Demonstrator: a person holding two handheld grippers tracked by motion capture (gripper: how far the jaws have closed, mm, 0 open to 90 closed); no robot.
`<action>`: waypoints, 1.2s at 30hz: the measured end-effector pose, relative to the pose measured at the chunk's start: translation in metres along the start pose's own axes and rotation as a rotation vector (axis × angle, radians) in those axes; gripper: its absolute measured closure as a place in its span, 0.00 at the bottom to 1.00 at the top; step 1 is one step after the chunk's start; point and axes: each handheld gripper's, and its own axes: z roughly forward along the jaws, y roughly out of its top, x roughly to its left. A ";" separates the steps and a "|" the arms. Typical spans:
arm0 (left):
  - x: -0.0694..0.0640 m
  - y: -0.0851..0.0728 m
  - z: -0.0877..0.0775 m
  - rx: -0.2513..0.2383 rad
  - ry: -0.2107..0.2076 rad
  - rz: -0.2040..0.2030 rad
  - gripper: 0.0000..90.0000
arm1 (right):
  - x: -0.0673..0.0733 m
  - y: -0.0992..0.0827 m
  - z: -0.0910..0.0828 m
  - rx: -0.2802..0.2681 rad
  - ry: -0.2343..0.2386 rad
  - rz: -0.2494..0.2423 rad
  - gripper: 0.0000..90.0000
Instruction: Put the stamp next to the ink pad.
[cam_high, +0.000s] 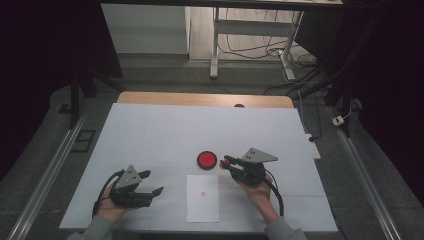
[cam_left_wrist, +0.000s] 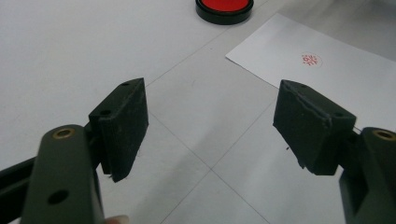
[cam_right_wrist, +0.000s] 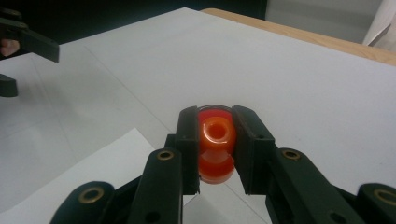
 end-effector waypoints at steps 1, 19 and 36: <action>0.000 0.000 0.000 0.000 0.000 -0.002 0.29 | -0.001 0.000 0.001 0.004 -0.004 0.000 0.81; -0.001 0.000 0.002 0.007 -0.005 0.000 0.29 | -0.017 -0.007 0.028 0.122 -0.065 -0.009 0.81; -0.001 0.000 0.002 0.007 -0.003 -0.001 0.29 | -0.020 -0.015 0.039 0.205 -0.093 -0.023 0.80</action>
